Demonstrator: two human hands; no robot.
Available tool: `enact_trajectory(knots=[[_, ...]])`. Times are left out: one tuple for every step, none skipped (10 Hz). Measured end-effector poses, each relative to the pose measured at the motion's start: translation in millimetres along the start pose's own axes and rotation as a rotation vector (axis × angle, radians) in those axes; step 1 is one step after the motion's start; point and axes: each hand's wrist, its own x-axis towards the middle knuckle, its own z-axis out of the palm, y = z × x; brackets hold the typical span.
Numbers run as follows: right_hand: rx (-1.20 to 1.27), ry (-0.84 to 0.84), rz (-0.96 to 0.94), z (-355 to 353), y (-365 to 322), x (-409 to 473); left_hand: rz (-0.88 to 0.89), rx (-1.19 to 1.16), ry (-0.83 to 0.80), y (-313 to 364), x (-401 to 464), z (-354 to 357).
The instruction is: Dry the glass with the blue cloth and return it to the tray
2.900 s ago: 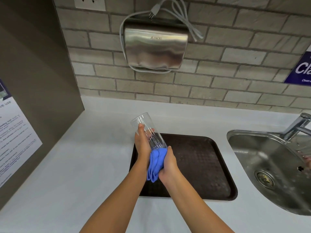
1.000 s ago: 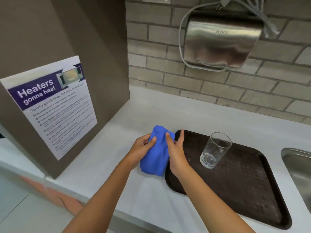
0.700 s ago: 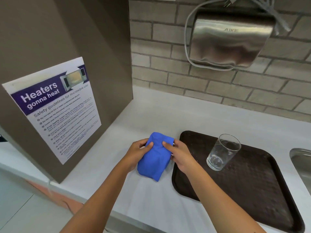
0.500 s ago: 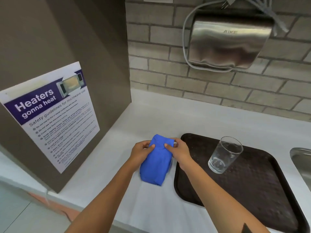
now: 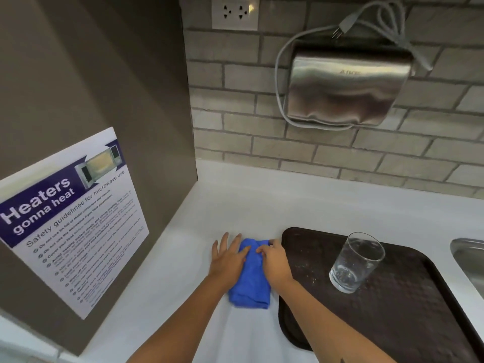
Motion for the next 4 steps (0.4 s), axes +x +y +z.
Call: enact_trajectory(knots=[[-0.31, -0.051, -0.129, -2.0, 2.6, 3.1, 0.026, 0.186, -0.041, 1.1, -0.4, -3.4], [-0.606, -0.074, -0.231, -7.5, -1.5, 6.7, 0.046, 0.325, -0.089, 1.3, 0.4, -10.8], [-0.653, -0.153, -0.242, -18.6, -11.4, 6.2, 0.08, 0.402, -0.097, 3.6, 2.4, -19.4], [-0.706, -0.2, -0.267, -24.9, -16.4, 5.2, 0.097, 0.416, -0.069, 10.2, 5.3, -31.5]])
